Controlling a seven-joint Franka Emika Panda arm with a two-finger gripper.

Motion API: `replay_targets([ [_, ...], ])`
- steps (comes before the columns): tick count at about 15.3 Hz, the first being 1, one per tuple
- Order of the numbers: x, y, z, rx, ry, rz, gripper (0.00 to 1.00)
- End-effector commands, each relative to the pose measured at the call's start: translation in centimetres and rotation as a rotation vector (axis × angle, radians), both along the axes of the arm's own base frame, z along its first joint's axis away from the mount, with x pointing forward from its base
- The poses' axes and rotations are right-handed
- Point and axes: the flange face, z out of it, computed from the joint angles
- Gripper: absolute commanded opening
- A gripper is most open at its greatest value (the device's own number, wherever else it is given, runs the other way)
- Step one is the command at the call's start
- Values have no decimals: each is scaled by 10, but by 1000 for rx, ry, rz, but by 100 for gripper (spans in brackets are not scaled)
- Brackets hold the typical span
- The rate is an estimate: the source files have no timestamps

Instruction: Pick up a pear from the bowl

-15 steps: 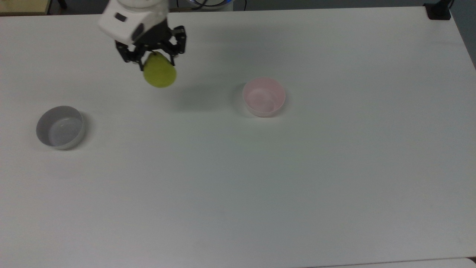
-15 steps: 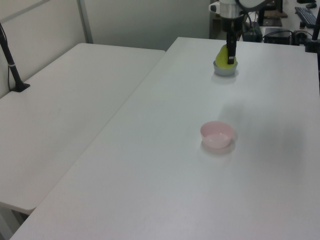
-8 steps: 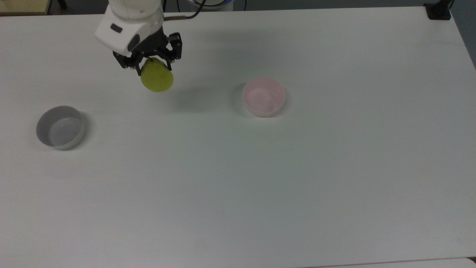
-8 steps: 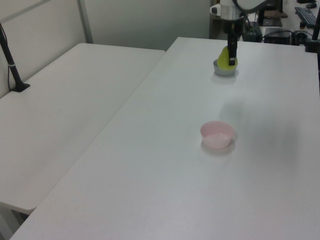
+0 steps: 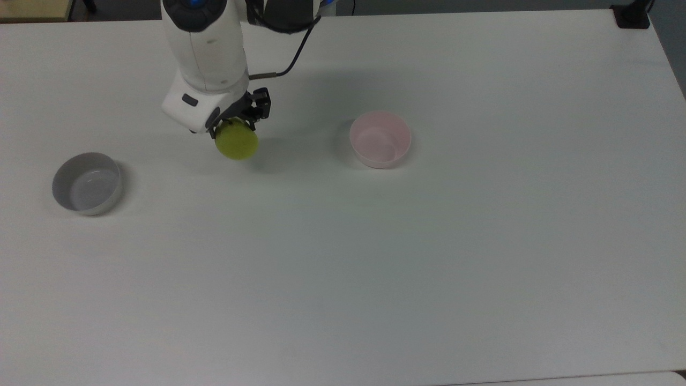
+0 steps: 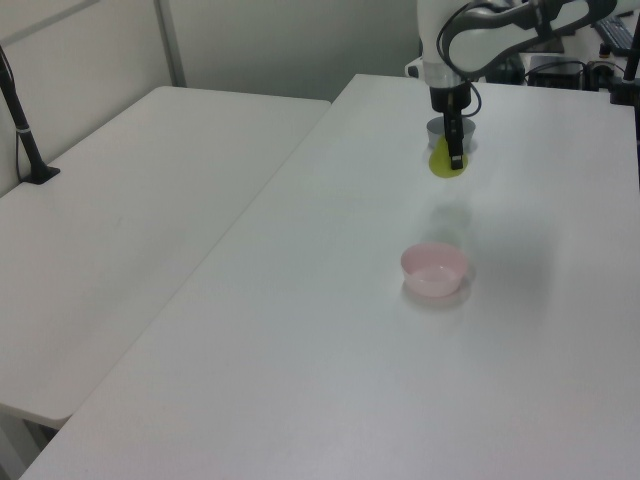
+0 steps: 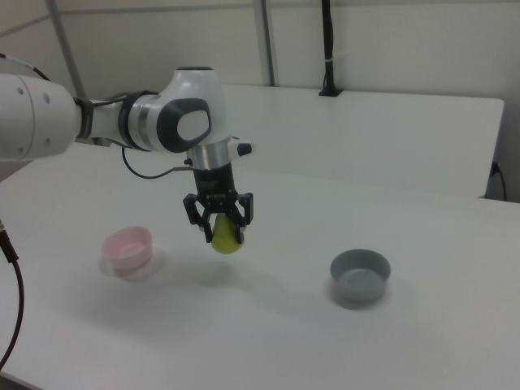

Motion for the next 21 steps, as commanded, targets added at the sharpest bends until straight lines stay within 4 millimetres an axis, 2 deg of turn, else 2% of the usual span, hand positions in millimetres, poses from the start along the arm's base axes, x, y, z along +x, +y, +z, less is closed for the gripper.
replay_targets([
  [1,9,15,-27,6,-24,45,33],
  [7,14,21,-64,-4,-9,61,35],
  [8,13,21,-66,-4,-7,61,38],
  [9,13,21,-66,-4,-7,61,49],
  [11,13,20,-64,-4,-9,43,92],
  [12,13,20,-63,-3,-11,41,100],
  [13,13,20,-60,-2,-11,40,100],
  [15,13,20,-48,2,-25,37,100],
  [17,11,20,-21,3,-68,-18,100],
  [21,2,18,54,11,-150,-170,100],
])
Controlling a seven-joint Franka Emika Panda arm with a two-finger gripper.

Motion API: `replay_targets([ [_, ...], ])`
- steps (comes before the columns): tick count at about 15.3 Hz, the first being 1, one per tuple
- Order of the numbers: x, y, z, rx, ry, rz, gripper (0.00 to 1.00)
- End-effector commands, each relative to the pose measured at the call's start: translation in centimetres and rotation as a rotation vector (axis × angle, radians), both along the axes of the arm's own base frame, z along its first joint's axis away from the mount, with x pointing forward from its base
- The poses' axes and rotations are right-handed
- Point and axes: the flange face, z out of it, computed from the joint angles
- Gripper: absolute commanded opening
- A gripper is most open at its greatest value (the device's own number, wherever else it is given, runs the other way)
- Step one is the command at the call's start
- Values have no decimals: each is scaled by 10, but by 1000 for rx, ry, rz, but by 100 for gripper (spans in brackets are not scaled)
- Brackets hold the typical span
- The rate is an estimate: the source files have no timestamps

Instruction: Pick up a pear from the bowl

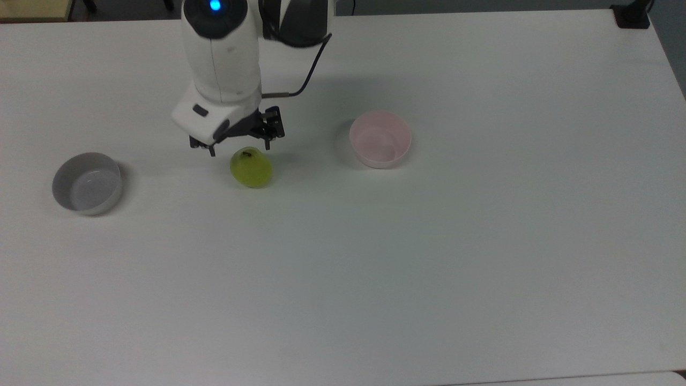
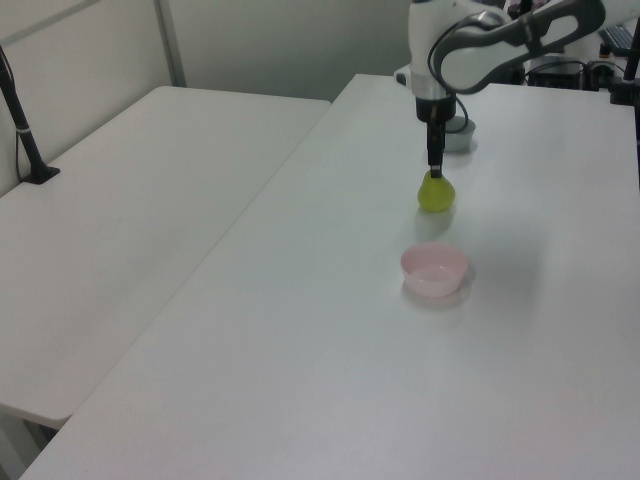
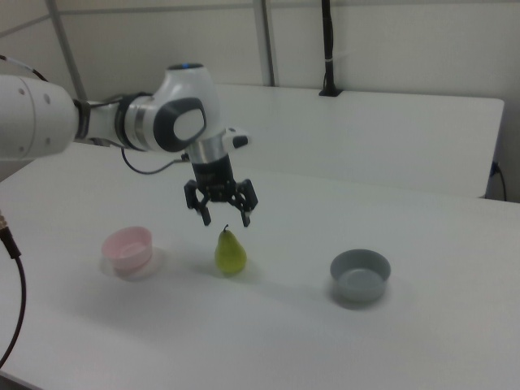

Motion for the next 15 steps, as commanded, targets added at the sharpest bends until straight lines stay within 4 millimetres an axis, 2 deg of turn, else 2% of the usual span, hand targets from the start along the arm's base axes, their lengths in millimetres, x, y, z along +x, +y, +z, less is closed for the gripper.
replay_targets([
  [1,-17,1,71,31,-39,-124,100],
  [2,-22,-4,99,36,-46,-185,100],
  [3,-28,-5,114,39,-43,-206,100],
  [5,-41,-8,140,50,-46,-212,100],
  [7,-52,-16,157,57,-49,-228,100],
  [9,-56,-21,161,59,-42,-241,100],
  [15,-55,-18,159,56,-46,-331,100],
])
